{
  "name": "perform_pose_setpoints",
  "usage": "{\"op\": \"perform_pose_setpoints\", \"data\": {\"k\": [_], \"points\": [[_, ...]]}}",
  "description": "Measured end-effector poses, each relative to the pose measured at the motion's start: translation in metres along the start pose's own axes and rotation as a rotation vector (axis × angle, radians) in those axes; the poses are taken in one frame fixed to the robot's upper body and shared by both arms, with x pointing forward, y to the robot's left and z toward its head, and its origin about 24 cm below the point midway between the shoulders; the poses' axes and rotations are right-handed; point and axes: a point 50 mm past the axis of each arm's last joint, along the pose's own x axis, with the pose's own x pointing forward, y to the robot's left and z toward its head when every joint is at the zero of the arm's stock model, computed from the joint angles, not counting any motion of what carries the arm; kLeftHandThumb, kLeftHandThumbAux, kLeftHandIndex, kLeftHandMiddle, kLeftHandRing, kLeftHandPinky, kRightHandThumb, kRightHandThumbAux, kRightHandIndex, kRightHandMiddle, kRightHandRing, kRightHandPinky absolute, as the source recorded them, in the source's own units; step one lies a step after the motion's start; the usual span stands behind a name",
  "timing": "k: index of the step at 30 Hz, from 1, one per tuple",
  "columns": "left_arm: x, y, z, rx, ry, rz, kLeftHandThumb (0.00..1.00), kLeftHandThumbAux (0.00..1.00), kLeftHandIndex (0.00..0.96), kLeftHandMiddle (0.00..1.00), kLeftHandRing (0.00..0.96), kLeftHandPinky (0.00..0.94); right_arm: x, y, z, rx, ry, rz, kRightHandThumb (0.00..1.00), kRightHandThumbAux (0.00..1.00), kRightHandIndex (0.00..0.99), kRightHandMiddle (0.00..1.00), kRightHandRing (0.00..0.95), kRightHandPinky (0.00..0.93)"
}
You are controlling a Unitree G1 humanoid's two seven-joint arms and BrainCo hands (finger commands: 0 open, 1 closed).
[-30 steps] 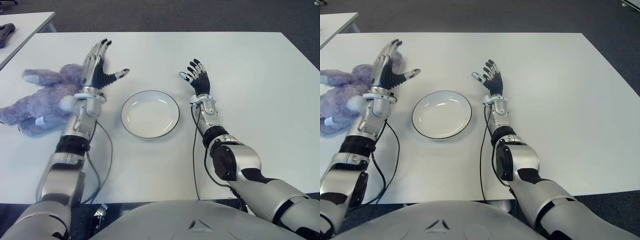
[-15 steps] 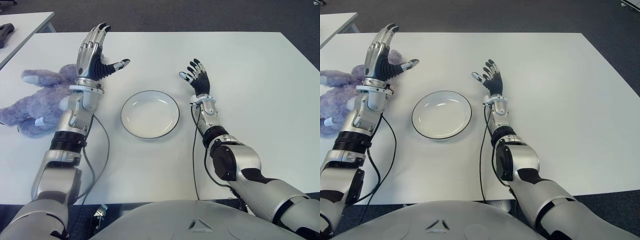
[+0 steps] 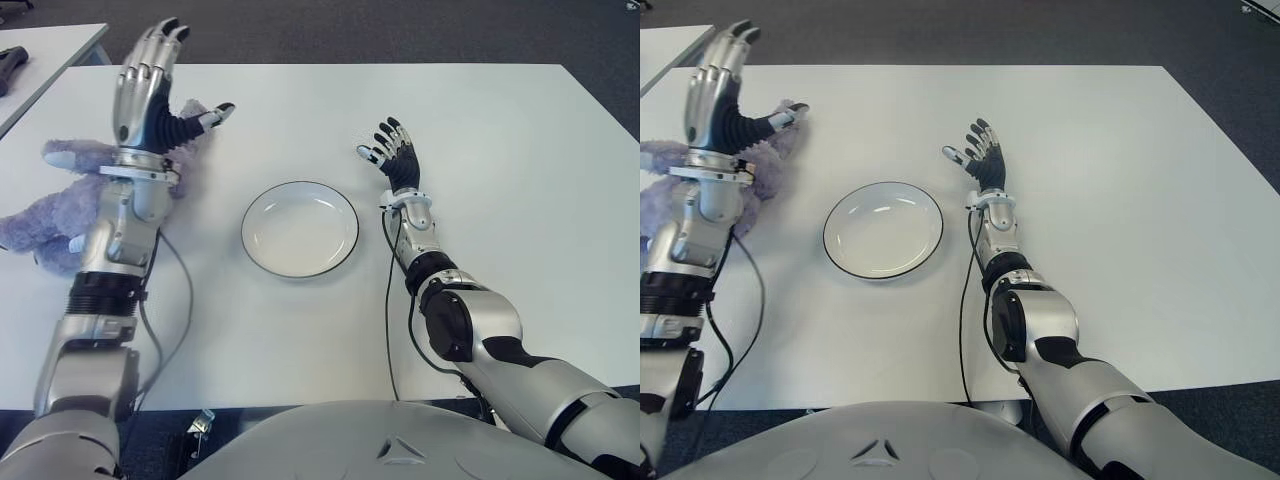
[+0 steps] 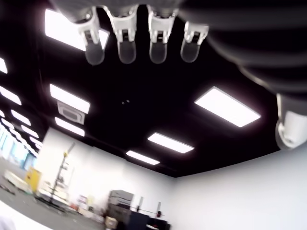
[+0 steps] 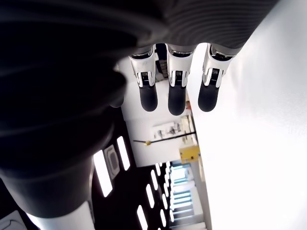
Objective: Put the doll into the plate.
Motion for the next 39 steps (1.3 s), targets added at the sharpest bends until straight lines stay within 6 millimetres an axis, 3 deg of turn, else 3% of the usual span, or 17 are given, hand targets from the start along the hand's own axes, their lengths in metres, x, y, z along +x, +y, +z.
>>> {"op": "perform_pose_setpoints", "data": {"k": [21,39], "points": [[-0.007,0.019,0.014,0.144,0.005,-0.083,0.177,0.378,0.000,0.034,0.042,0.000,0.000,0.000,0.000,0.000,0.001,0.008,0.000,0.856,0.082,0.109,0.107,0.130],[-0.022,0.040,0.043,0.205,-0.049,-0.214,0.206,0.423,0.000,0.020,0.003,0.000,0.000,0.001,0.000,0.001,0.001,0.013,0.000,0.849,0.076,0.109,0.109,0.133]]}}
